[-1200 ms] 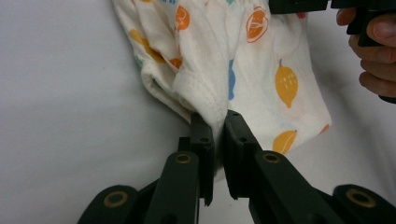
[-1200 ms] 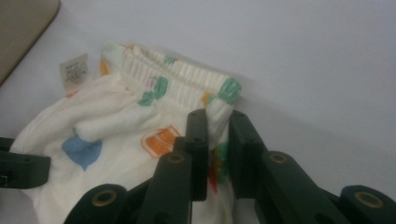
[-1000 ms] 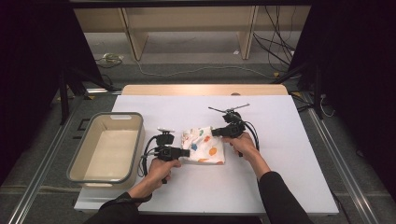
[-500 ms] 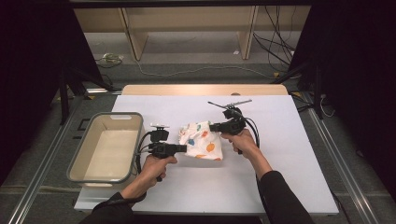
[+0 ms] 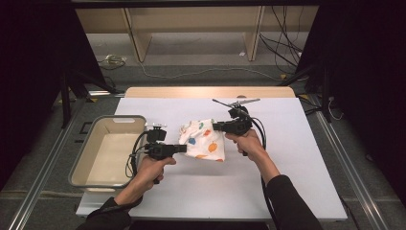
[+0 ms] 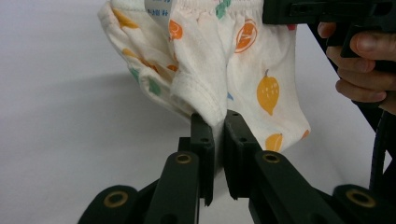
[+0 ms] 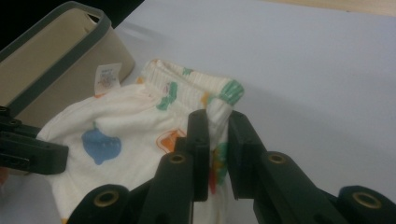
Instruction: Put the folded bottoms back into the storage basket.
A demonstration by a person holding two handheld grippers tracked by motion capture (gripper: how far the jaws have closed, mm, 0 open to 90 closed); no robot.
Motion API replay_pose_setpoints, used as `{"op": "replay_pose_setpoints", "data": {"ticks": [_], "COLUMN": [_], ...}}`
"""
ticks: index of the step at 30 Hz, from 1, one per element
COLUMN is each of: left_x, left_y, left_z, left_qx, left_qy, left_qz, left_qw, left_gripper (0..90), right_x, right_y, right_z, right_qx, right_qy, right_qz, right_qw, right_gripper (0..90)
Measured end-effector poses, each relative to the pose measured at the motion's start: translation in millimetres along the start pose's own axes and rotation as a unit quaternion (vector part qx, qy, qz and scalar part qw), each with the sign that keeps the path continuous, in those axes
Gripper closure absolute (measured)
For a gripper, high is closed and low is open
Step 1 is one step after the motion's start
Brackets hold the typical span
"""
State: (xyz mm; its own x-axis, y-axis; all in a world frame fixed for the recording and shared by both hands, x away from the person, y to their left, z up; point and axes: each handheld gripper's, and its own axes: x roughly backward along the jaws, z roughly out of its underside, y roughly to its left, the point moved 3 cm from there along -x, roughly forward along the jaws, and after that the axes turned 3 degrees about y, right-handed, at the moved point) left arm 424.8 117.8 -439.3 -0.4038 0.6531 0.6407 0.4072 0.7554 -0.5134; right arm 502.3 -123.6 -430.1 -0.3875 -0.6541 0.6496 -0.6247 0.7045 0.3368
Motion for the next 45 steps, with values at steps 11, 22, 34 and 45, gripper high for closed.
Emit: {"op": "replay_pose_setpoints", "data": {"ticks": [11, 22, 34, 45], "left_x": [18.9, 31.8, 49.5, 68.9], "left_y": [0.3, 1.0, 5.2, 14.8], "left_z": [-5.1, -7.0, -7.8, -8.9], "left_qx": [-0.021, -0.033, -0.043, -0.042], "left_qy": [-0.012, -0.015, -0.021, -0.026], "left_qz": [-0.003, -0.006, -0.007, -0.007], "left_qw": [0.9997, 0.9993, 0.9989, 0.9987], "left_gripper": [83.5, 83.5, 83.5, 83.5], "right_x": [3.6, 6.9, 6.7, 2.3], "right_y": [17.1, 27.3, 44.5, 59.4], "right_z": [-8.0, -13.2, -21.3, -30.9], "right_qx": [0.014, 0.022, 0.040, 0.049], "right_qy": [-0.014, -0.025, -0.030, -0.035], "right_qz": [-0.007, -0.011, -0.016, -0.024], "right_qw": [0.9998, 0.9994, 0.9986, 0.9979], "right_gripper": [80.7, 80.7, 80.7, 80.7]}}
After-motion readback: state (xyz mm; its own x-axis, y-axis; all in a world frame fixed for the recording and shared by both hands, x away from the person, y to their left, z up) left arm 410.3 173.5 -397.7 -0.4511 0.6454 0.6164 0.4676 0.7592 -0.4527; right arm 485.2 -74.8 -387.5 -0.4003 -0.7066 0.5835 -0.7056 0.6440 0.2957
